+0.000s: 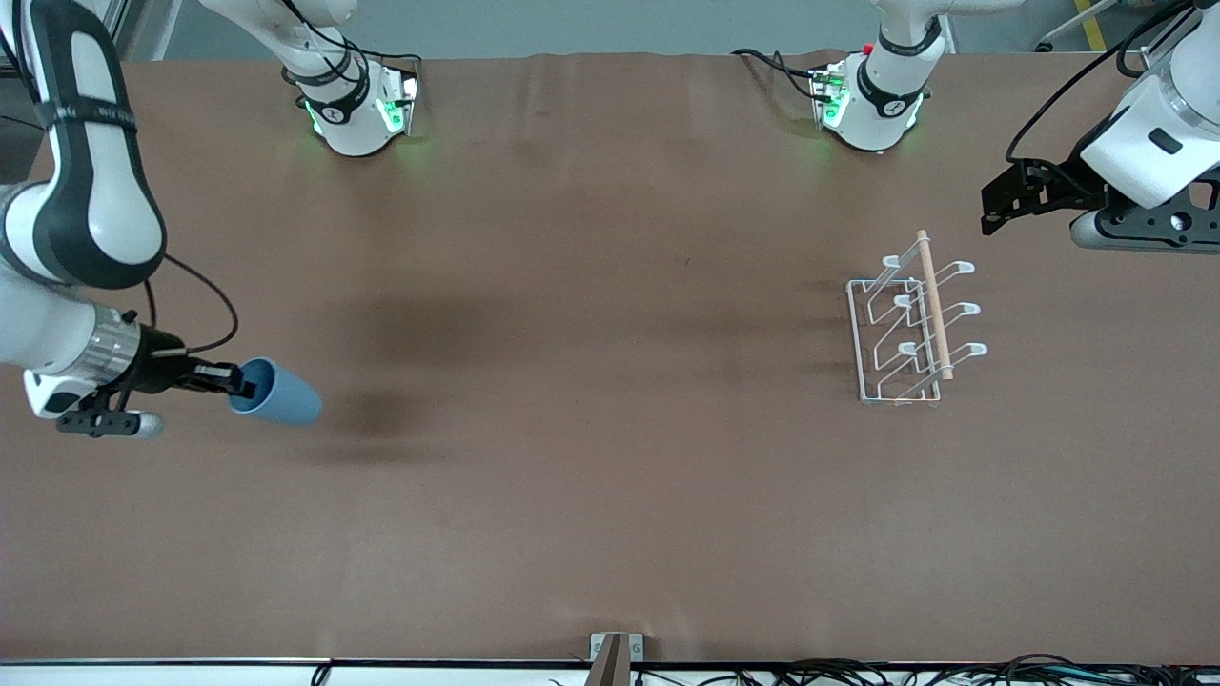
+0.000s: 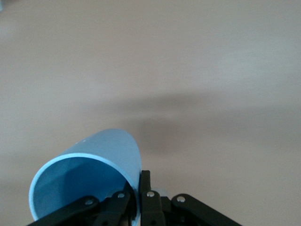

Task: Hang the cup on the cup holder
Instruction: 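Lift the cup with the right gripper while the left gripper approaches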

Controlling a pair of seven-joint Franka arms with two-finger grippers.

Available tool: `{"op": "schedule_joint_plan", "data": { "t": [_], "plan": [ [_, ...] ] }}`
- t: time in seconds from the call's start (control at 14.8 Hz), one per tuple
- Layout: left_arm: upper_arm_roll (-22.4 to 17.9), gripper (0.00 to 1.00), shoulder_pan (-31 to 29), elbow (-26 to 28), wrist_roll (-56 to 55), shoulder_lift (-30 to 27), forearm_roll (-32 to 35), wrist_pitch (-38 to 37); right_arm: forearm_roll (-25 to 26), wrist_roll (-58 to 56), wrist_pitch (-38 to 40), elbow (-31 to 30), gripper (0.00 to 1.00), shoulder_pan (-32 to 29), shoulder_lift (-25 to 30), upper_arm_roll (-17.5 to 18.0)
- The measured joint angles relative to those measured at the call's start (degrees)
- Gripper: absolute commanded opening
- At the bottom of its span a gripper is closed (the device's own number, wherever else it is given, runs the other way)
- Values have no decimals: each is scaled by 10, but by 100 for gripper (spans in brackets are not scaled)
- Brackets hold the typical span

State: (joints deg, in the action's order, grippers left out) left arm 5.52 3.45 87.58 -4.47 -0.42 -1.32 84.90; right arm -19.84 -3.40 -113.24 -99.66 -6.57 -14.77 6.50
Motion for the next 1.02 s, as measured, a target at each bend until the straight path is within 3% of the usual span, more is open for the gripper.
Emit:
{"op": "schedule_joint_plan", "data": {
  "t": [0.2,0.47,0.68,1.02],
  "plan": [
    [1,100,1,0,0,0,-1,0,-53,53,2,0,1,75,33,5],
    [4,100,16,0,1,1,-3,0,-192,76,2,-4,1,162,59,8],
    [9,100,52,0,1,13,-5,0,-303,75,0,-8,0,184,60,7],
    [29,100,128,-24,4,39,-8,3,-407,43,24,-13,0,185,58,4]
  ]
}}
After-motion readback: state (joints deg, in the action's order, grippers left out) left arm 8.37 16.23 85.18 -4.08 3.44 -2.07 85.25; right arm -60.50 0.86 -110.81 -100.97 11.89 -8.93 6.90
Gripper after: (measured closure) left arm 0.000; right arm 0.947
